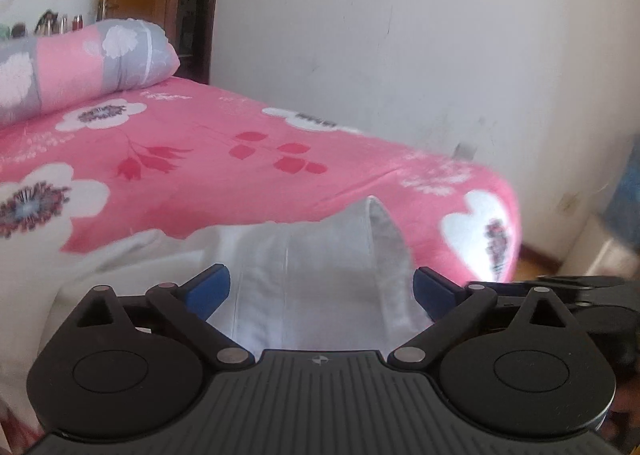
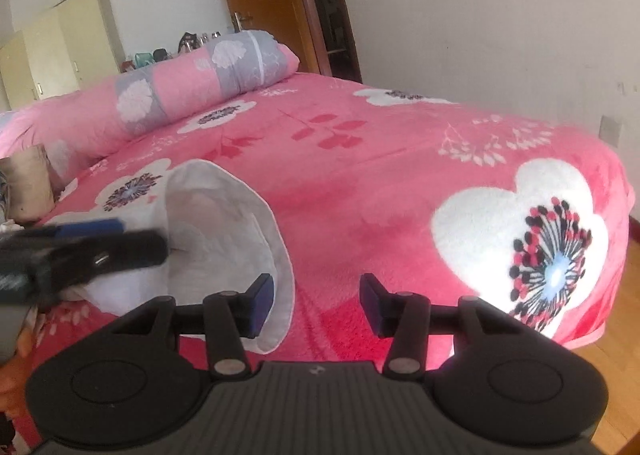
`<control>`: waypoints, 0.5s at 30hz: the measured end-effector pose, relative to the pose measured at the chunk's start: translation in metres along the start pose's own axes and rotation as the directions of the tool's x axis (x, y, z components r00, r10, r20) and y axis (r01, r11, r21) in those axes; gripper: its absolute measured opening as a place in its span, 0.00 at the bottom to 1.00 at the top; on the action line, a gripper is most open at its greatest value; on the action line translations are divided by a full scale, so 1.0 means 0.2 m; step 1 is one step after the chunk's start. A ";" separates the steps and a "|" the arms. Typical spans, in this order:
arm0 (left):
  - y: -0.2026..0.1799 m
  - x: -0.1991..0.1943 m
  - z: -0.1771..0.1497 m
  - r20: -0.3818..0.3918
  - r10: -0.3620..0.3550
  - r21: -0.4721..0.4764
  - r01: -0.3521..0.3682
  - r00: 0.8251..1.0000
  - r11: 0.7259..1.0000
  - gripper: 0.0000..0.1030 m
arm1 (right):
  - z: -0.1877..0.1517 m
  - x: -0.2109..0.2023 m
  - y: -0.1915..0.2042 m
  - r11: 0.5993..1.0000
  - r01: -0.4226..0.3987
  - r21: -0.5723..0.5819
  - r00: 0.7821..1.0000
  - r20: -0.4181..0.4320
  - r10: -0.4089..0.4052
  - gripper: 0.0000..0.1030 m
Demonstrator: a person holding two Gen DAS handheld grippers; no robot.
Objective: Fold clothes
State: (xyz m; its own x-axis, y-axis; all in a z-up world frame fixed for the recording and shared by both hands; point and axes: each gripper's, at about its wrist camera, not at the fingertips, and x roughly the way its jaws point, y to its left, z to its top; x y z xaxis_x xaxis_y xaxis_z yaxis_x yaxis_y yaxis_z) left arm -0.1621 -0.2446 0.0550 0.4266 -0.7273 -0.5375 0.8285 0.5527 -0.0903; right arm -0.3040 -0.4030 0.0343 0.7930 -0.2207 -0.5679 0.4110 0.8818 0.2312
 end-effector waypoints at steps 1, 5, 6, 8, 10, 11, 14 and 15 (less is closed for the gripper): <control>-0.01 0.02 0.00 -0.012 0.022 0.021 -0.022 1.000 1.000 0.84 | -0.01 0.01 -0.01 1.000 0.005 -0.001 1.000 -0.003 -0.005 0.49; 0.05 0.06 -0.01 -0.032 0.083 0.021 -0.082 0.996 0.996 0.44 | -0.01 0.01 -0.02 1.000 -0.015 -0.008 1.000 0.001 0.015 0.49; 0.08 0.06 -0.01 -0.030 0.093 0.010 -0.092 0.995 0.996 0.35 | -0.01 0.01 -0.03 1.000 -0.026 -0.009 1.000 0.004 0.026 0.49; 0.12 0.04 -0.02 -0.018 0.114 -0.017 -0.115 0.993 0.993 0.06 | 0.00 0.01 -0.02 0.998 -0.057 -0.006 0.998 0.013 0.058 0.49; 0.16 0.00 -0.03 0.004 0.133 -0.041 -0.133 0.991 0.990 0.05 | 0.01 0.04 -0.01 0.996 -0.094 0.002 0.996 0.008 0.094 0.49; 0.17 -0.02 -0.02 0.017 0.139 -0.050 -0.138 0.990 0.989 0.05 | 0.02 0.06 0.00 0.994 -0.109 0.004 0.994 0.003 0.109 0.49; 0.20 -0.09 -0.01 0.061 0.158 -0.064 -0.154 0.985 0.986 0.04 | 0.06 0.12 0.07 0.989 -0.145 -0.015 0.989 -0.004 0.145 0.49; 0.20 -0.12 0.00 0.081 0.166 -0.060 -0.161 0.983 0.985 0.04 | 0.06 0.14 0.09 0.988 -0.154 -0.024 0.988 -0.005 0.154 0.49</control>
State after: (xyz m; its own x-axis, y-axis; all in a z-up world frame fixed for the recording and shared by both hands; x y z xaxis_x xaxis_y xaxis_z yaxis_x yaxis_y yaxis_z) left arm -0.1393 -0.2045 0.0639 0.5861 -0.6560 -0.4754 0.7253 0.6864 -0.0529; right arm -0.2685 -0.3982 0.0323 0.8445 -0.0801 -0.5295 0.2728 0.9152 0.2967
